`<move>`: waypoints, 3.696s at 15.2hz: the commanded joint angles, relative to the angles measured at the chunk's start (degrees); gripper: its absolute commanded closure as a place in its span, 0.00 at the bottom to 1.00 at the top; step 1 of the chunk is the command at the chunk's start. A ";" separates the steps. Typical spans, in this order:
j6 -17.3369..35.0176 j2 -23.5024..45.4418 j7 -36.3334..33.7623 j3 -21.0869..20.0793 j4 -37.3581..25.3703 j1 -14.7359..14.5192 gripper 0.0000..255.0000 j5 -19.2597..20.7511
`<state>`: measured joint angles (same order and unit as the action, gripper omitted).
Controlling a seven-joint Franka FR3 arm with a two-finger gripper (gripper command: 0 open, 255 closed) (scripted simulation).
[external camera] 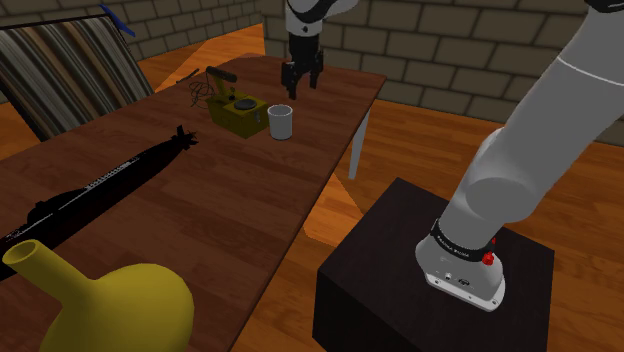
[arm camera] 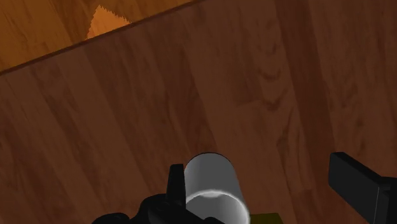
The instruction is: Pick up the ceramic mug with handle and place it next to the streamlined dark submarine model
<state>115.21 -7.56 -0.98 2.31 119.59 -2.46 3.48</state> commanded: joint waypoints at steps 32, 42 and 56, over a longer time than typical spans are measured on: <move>6.12 31.31 0.45 -0.64 -21.73 -0.57 1.00 0.45; 2.89 29.80 0.66 -0.66 -23.45 -0.59 1.00 0.37; -6.71 26.98 1.26 -0.68 -30.25 -0.64 1.00 0.19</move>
<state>109.21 19.71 0.29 1.64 89.76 -3.06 3.67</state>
